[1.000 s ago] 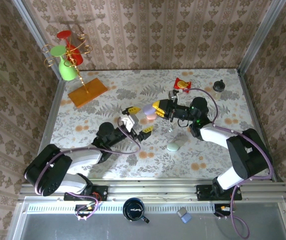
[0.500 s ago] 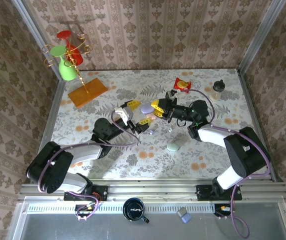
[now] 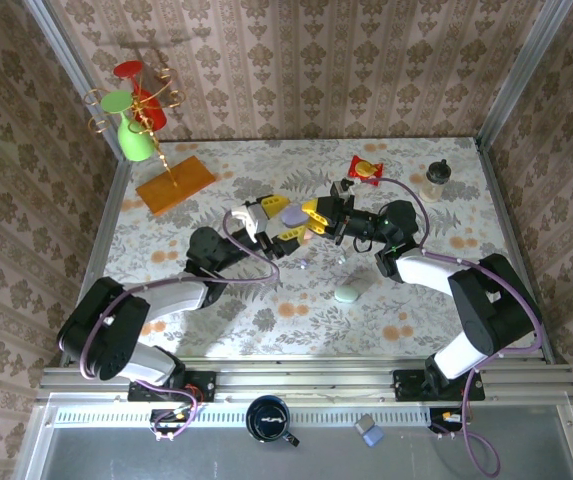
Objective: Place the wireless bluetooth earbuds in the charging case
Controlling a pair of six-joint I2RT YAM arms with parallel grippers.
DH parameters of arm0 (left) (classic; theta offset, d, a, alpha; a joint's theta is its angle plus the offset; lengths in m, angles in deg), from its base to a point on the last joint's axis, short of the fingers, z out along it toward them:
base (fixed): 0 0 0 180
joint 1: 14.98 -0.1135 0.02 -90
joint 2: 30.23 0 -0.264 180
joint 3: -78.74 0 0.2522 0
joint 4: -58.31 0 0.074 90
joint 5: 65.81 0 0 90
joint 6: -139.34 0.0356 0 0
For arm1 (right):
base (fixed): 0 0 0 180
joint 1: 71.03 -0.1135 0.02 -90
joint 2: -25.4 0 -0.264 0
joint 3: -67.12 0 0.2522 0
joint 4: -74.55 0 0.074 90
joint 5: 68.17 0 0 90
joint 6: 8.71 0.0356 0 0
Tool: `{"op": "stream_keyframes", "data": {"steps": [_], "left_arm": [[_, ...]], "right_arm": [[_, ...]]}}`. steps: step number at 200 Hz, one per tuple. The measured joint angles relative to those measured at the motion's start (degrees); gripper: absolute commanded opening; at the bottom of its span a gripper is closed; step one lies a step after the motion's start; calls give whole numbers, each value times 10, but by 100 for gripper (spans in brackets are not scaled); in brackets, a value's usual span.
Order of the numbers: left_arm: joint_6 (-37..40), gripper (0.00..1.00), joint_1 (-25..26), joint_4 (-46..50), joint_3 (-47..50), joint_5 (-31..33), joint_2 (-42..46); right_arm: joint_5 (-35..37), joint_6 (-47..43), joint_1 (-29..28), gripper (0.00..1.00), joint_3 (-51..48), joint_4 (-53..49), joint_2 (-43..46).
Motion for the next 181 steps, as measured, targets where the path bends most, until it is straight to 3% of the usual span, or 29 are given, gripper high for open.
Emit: {"op": "stream_keyframes", "data": {"steps": [116, 181], "left_arm": [[0, 61, 0, 0, 0, -7, -10], [3, 31, 4, 1, 0, -17, -11]], "right_arm": [[0, 0, 0, 0, 0, 0, 0], [5, 1, 0, 0, 0, 1, 0]]}}
